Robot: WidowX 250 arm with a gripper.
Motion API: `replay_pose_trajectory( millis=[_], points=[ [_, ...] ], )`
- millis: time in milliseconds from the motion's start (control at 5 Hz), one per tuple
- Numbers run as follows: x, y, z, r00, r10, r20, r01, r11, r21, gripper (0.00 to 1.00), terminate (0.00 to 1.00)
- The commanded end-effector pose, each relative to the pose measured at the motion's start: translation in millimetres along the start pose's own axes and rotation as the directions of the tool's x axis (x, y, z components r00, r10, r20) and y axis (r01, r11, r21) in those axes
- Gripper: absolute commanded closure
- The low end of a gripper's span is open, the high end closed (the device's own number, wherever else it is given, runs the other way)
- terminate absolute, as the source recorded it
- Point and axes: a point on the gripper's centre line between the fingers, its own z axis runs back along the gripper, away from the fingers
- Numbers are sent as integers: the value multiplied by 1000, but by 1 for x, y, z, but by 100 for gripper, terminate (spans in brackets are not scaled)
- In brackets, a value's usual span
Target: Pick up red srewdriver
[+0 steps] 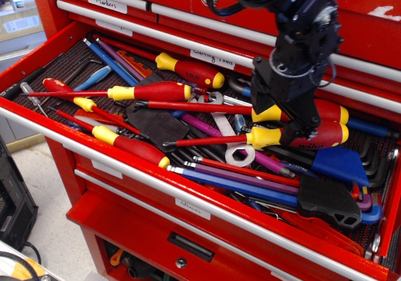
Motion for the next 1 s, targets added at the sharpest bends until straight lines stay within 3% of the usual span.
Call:
replay_pose_trajectory(
  millis=[0,600,800],
  points=[
    [0,-2,-15,997,22,77,-18,999,-44,0,0],
    [-1,-19,-40,989,66,134,-51,992,-117,0,0],
    [0,-16,-34,993,73,91,-59,987,-150,100,0]
  ],
)
